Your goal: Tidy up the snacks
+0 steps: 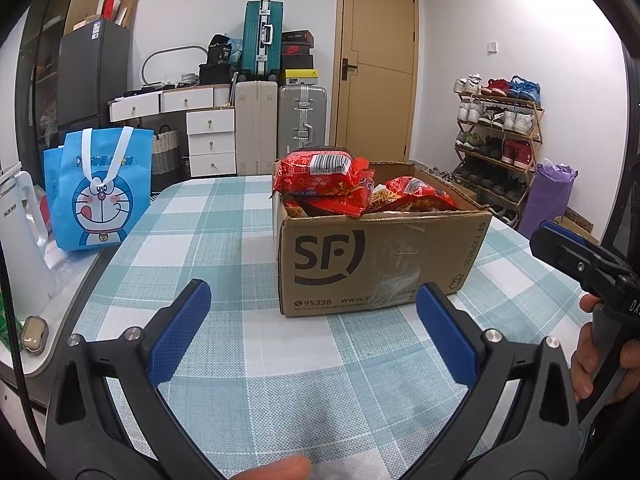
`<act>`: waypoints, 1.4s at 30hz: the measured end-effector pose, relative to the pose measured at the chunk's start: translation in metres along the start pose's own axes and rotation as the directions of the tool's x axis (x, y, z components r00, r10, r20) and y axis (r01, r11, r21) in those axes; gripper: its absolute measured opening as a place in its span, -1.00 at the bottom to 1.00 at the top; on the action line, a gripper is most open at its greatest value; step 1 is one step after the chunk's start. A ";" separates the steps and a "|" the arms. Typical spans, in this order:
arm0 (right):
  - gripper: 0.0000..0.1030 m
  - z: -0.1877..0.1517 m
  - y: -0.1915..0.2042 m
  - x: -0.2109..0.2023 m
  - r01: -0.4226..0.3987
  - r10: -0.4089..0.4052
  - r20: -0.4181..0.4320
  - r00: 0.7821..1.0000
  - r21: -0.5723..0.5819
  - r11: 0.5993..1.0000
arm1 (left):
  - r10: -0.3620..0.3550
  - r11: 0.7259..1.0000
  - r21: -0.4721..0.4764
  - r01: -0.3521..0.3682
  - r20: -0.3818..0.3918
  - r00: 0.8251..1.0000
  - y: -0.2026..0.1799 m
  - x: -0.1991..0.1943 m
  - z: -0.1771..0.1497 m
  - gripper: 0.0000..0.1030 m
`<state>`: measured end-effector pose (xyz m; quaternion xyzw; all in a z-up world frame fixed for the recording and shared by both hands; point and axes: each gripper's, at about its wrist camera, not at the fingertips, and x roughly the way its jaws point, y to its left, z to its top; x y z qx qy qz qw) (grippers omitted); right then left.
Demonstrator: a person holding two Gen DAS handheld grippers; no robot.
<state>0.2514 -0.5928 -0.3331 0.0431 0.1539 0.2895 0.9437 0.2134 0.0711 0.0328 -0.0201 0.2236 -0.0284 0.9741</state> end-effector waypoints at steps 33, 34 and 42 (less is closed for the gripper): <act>0.99 0.000 -0.003 0.000 0.005 -0.005 -0.001 1.000 0.024 1.000 | 0.000 1.000 0.000 0.000 -0.001 1.000 0.000 0.001 -0.001 0.99; 0.99 0.000 -0.003 0.000 0.005 -0.005 -0.002 1.000 0.025 1.000 | 0.001 1.000 0.000 -0.001 -0.002 1.000 0.000 0.000 0.000 0.99; 0.99 0.000 -0.003 0.000 0.005 -0.005 -0.002 1.000 0.025 1.000 | 0.000 1.000 0.000 0.000 0.000 1.000 0.000 -0.001 0.000 0.99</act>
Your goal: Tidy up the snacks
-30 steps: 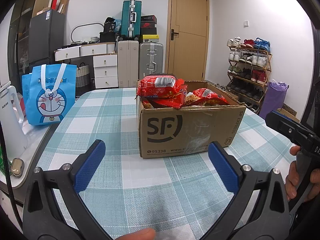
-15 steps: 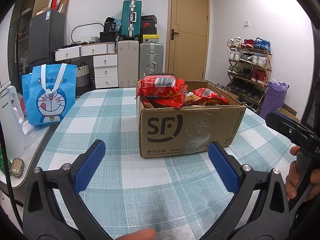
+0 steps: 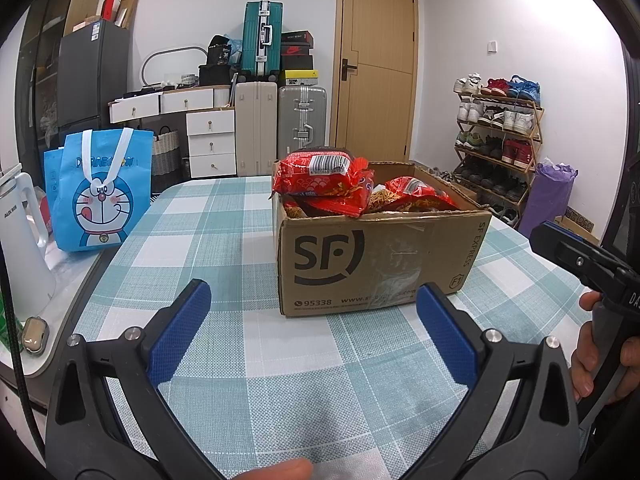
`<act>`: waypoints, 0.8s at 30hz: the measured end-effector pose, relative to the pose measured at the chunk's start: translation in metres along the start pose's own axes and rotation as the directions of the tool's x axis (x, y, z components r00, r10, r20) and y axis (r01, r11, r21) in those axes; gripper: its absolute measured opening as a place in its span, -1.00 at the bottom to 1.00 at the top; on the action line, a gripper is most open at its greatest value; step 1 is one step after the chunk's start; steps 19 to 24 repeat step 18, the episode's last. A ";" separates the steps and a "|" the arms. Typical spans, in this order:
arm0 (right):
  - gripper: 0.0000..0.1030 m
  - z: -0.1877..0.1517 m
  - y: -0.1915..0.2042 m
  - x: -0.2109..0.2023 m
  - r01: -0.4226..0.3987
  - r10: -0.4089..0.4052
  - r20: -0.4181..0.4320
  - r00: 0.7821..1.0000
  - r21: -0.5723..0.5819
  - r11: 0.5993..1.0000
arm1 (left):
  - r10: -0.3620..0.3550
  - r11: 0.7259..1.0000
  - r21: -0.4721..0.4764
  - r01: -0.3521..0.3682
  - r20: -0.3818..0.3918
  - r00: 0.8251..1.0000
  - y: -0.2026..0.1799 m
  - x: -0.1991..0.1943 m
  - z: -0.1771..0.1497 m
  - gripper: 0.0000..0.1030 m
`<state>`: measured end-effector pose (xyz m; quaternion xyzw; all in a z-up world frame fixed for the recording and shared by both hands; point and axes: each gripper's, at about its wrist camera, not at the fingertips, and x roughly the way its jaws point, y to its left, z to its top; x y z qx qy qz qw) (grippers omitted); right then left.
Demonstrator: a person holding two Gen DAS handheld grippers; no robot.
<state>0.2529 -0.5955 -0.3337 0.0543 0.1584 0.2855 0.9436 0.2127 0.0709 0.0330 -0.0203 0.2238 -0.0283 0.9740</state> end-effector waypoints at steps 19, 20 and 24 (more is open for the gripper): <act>0.99 0.000 0.000 0.000 0.000 0.000 0.000 1.000 -0.001 1.000 | 0.005 1.000 -0.007 -0.005 0.016 1.000 -0.001 -0.003 0.000 0.99; 0.99 0.000 0.000 0.000 0.000 0.000 0.000 1.000 -0.001 1.000 | 0.005 1.000 -0.007 -0.005 0.016 1.000 -0.001 -0.003 0.000 0.99; 0.99 0.000 0.000 0.000 0.000 0.000 0.000 1.000 -0.001 1.000 | 0.005 1.000 -0.007 -0.005 0.016 1.000 -0.001 -0.003 0.000 0.99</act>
